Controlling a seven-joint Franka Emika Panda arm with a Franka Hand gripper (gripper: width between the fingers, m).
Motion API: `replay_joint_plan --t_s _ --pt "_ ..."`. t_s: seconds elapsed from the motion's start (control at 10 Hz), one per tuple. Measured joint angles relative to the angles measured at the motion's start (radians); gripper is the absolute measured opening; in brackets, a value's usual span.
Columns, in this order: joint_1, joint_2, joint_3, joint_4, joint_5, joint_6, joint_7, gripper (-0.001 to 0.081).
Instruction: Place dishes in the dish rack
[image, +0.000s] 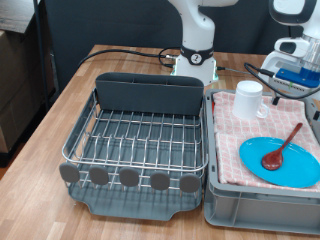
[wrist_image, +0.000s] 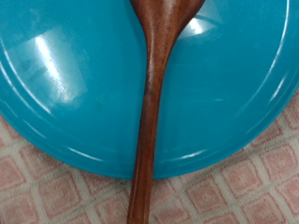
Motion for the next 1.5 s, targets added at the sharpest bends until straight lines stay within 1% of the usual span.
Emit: replay_joint_plan --t_s 0.3,0.5,0.8,1.2,1.3,1.4,1.5 --pt "0.026 0.090 -0.036 0.026 -0.166 0.039 0.177 0.0803" --pt "0.038 0.133 -0.054 0.040 -0.230 0.056 0.257 0.0803" --pt "0.044 0.175 -0.074 0.051 -0.295 0.091 0.324 0.0803" --pt "0.051 0.208 -0.085 0.053 -0.337 0.123 0.421 0.0803" --pt "0.055 0.209 -0.086 0.053 -0.347 0.123 0.438 0.0569" --pt "0.060 0.212 -0.086 0.053 -0.354 0.123 0.452 0.0569" --pt "0.065 0.215 -0.086 0.053 -0.362 0.123 0.464 0.0405"
